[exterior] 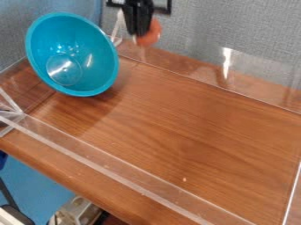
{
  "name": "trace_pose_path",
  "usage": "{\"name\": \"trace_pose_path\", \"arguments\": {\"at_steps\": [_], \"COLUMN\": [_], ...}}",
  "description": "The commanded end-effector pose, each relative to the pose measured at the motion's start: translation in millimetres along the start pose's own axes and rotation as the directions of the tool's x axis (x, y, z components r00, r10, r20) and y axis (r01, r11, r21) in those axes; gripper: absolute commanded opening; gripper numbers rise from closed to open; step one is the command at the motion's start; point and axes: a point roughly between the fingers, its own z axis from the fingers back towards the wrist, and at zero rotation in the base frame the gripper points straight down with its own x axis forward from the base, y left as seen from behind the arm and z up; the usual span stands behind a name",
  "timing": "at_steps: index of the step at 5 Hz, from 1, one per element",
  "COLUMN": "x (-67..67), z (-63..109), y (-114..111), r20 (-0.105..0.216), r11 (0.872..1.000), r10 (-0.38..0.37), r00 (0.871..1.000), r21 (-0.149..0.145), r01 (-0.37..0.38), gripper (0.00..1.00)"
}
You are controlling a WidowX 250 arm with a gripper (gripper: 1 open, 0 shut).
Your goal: Put the mushroom in the blue bowl
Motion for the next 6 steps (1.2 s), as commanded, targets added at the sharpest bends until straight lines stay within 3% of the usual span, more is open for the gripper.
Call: {"name": "trace_pose_path", "arguments": {"at_steps": [1,2,4,6], "x": [-5.3,-15.0,-14.0,-17.3], "z": [51.2,43.8,44.9,25.6], "y": [7.0,22.0,59.0,91.6], "r20": [0.129,0.106,0.063,0.005], "r11": [1.0,0.998,0.996,0.978], "r10": [0.024,0.066,0.081,0.199], "r00": [0.991,0.992,0.995,0.98], "r21": [0.002,0.013,0.033,0.066], "r01": [-0.024,-0.068,-0.083,-0.198], "gripper": [0.0,0.0,0.0,0.0]}}
